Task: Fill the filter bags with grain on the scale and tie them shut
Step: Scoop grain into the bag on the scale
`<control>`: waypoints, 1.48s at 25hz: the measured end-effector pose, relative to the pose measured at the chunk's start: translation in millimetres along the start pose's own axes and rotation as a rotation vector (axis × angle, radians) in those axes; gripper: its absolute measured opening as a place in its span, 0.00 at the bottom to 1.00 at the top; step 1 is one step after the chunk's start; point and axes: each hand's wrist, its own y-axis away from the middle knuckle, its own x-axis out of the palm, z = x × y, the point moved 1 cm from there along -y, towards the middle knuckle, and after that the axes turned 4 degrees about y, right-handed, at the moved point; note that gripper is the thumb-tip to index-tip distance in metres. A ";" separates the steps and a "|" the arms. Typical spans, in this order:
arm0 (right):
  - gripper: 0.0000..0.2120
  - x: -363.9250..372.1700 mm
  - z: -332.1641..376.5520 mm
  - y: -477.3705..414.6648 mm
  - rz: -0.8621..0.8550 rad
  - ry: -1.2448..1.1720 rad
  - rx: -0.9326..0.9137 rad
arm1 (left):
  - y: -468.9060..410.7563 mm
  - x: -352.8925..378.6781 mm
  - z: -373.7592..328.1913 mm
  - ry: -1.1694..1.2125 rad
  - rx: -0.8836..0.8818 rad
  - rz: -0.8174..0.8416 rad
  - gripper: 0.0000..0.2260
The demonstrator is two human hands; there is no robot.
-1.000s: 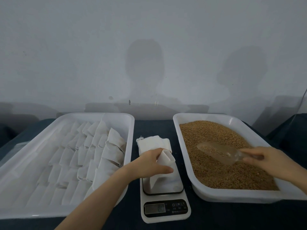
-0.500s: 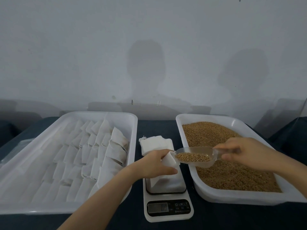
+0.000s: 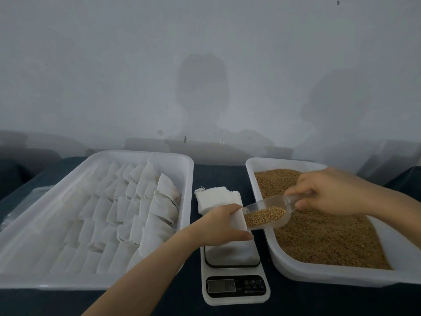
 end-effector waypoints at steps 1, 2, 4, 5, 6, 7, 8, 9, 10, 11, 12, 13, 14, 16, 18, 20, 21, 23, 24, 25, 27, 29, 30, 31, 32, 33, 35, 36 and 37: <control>0.12 -4.7 2.6 -1.4 -0.003 0.029 -0.012 | -0.5 0.3 -0.1 -0.009 0.002 -0.009 0.29; 0.12 -9.2 5.3 -2.3 -0.007 0.057 -0.023 | -1.2 0.5 -0.7 -0.020 0.004 -0.016 0.29; 0.11 -17.7 10.4 -3.9 -0.005 0.090 -0.033 | -1.5 0.6 -2.2 -0.022 0.010 -0.024 0.29; 0.11 -21.5 13.0 -4.6 -0.001 0.096 -0.033 | -1.1 0.5 -2.6 -0.006 0.014 -0.030 0.29; 0.11 -24.7 15.7 -5.2 0.002 0.109 -0.032 | -0.7 0.1 -2.6 0.015 0.018 -0.034 0.28; 0.10 -27.5 18.3 -5.7 0.002 0.132 -0.033 | -0.2 -0.3 -2.4 0.034 0.022 -0.037 0.27; 0.10 -30.3 20.9 -5.9 0.004 0.154 -0.031 | 0.5 -0.5 -2.2 0.049 0.025 -0.037 0.26; 0.10 -32.9 22.6 -5.8 0.009 0.166 -0.026 | 1.1 -0.6 -2.7 0.062 0.030 -0.037 0.25; 0.10 -35.3 23.9 -5.6 0.017 0.170 -0.019 | 1.4 -0.7 -2.9 0.070 0.036 -0.041 0.24; 0.10 -37.6 25.0 -5.3 0.028 0.168 -0.012 | 1.5 -0.8 -3.6 0.074 0.043 -0.047 0.24; 0.10 -39.7 26.6 -4.8 0.039 0.165 -0.006 | 1.3 -1.1 -4.3 0.072 0.050 -0.055 0.24; 0.10 -41.7 28.1 -4.6 0.048 0.168 -0.003 | 1.2 -1.4 -5.1 0.071 0.056 -0.061 0.24; 0.10 -43.9 30.2 -4.8 0.055 0.184 -0.008 | 0.7 -1.5 -5.5 0.072 0.057 -0.062 0.24; 0.10 -49.0 37.1 -6.1 0.063 0.258 -0.033 | 0.4 -1.4 -5.9 0.087 0.050 -0.056 0.24; 0.09 -55.5 47.9 -7.3 0.047 0.336 -0.038 | 0.3 -1.5 -6.1 0.099 0.039 -0.050 0.24; 0.07 -60.8 62.3 -8.4 -0.015 0.457 -0.065 | 0.2 -1.7 -6.1 0.103 0.024 -0.049 0.25; 0.06 -61.9 70.5 -9.0 -0.059 0.539 -0.090 | 0.3 -2.2 -5.7 0.099 0.015 -0.052 0.26; 0.05 -62.4 87.9 -7.8 -0.135 0.681 -0.129 | 0.5 -2.9 -4.8 0.081 -0.008 -0.058 0.27; 0.05 -62.7 95.1 -6.3 -0.157 0.730 -0.141 | 0.8 -3.2 -4.6 0.076 -0.019 -0.059 0.27; 0.06 -62.2 100.5 -4.9 -0.169 0.763 -0.153 | 0.9 -3.4 -4.4 0.076 -0.027 -0.061 0.28; 0.09 -60.2 108.0 -1.3 -0.188 0.783 -0.162 | 1.2 -3.6 -4.4 0.074 -0.039 -0.057 0.28; 0.12 -58.7 111.2 2.0 -0.217 0.775 -0.158 | 1.7 -3.7 -4.5 0.076 -0.042 -0.052 0.29; 0.14 -58.4 111.5 3.9 -0.229 0.773 -0.161 | 1.8 -3.7 -4.5 0.081 -0.041 -0.053 0.29; 0.14 -58.5 110.9 5.8 -0.238 0.778 -0.162 | 2.1 -3.5 -4.2 0.083 -0.042 -0.057 0.30; 0.14 -59.3 108.5 8.1 -0.251 0.784 -0.154 | 2.2 -3.5 -3.8 0.081 -0.043 -0.061 0.30; 0.14 -60.6 103.9 11.1 -0.280 0.781 -0.142 | 2.3 -3.6 -3.5 0.079 -0.041 -0.064 0.30; 0.11 -65.6 88.8 17.6 -0.377 0.754 -0.102 | 1.9 -3.4 -3.1 0.079 -0.030 -0.065 0.29; 0.10 -67.0 76.3 21.6 -0.445 0.730 -0.080 | 1.6 -3.3 -2.8 0.082 -0.024 -0.062 0.27; 0.10 -66.2 60.5 26.2 -0.523 0.696 -0.043 | 1.4 -3.0 -2.7 0.086 -0.024 -0.059 0.27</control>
